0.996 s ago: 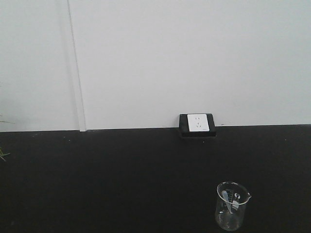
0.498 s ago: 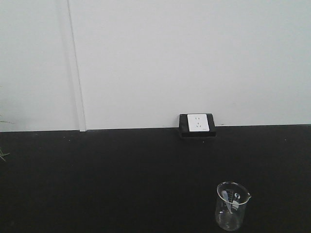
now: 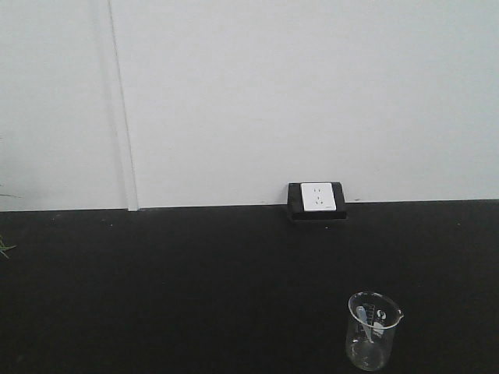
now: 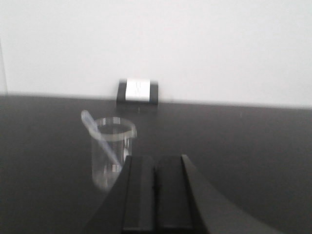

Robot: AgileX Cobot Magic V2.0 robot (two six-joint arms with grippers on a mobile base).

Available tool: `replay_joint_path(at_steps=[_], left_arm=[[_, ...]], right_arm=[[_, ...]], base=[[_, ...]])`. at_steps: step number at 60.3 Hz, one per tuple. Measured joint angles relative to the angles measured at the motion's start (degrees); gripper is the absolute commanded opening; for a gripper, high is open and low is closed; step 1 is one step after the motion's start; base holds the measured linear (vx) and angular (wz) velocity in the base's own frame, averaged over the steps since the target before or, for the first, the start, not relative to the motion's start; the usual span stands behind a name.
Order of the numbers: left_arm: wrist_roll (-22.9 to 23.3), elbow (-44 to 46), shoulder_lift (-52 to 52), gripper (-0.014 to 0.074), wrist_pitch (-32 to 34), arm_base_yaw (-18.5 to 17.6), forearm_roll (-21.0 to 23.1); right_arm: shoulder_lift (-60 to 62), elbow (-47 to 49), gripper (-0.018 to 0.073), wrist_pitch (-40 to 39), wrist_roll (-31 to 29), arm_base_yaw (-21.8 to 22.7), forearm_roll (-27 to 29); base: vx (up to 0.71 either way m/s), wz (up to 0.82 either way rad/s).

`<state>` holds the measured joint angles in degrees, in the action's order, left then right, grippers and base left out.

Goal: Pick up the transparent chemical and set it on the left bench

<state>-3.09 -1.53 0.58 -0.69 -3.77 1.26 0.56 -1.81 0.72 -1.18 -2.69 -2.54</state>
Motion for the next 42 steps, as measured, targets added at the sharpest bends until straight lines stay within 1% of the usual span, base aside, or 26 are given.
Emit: replay_joint_path(at_steps=[4,8,15,21,23,31,33,37,42], left_arm=[[0.0,0.0,0.0,-0.0003,0.0,0.0,0.0],[0.0,0.0,0.0,-0.0003,0.0,0.0,0.0],[0.0,0.0,0.0,-0.0003,0.0,0.0,0.0],[0.0,0.0,0.0,-0.0003,0.0,0.0,0.0],[0.0,0.0,0.0,-0.0003,0.0,0.0,0.0],[0.0,0.0,0.0,-0.0003,0.0,0.0,0.0],[0.0,0.0,0.0,-0.0003,0.0,0.0,0.0],[0.0,0.0,0.0,-0.0003,0.0,0.0,0.0],[0.0,0.0,0.0,-0.0003,0.0,0.0,0.0]], right_arm=[[-0.1,0.0,-0.0008,-7.0,0.6,0.0,0.0],[-0.9,0.3,-0.0008,-11.9,2.2,0.0,0.0],[-6.9,4.8,-0.0008,-12.9,4.4,0.0,-1.9],[-16.0,11.5,-0.0008,-14.2,5.9,0.0,-7.4],[-19.3,13.6,-0.0008,-15.5,6.5,0.0,-10.3],[-34.9,21.9,-0.0006,-24.4,9.6,0.0,-21.0],[-39.7,23.7,-0.0006,-28.0,10.6,0.0,-23.9],[-48.3,26.6,-0.0004,-32.9,11.4,0.0,-28.5],[-58.3,30.3,0.0001,-36.7,12.3,0.0,-32.4]], base=[[0.0,0.0],[0.0,0.0],[0.0,0.0],[0.0,0.0],[0.0,0.0],[0.0,0.0],[0.0,0.0],[0.0,0.0],[0.0,0.0]])
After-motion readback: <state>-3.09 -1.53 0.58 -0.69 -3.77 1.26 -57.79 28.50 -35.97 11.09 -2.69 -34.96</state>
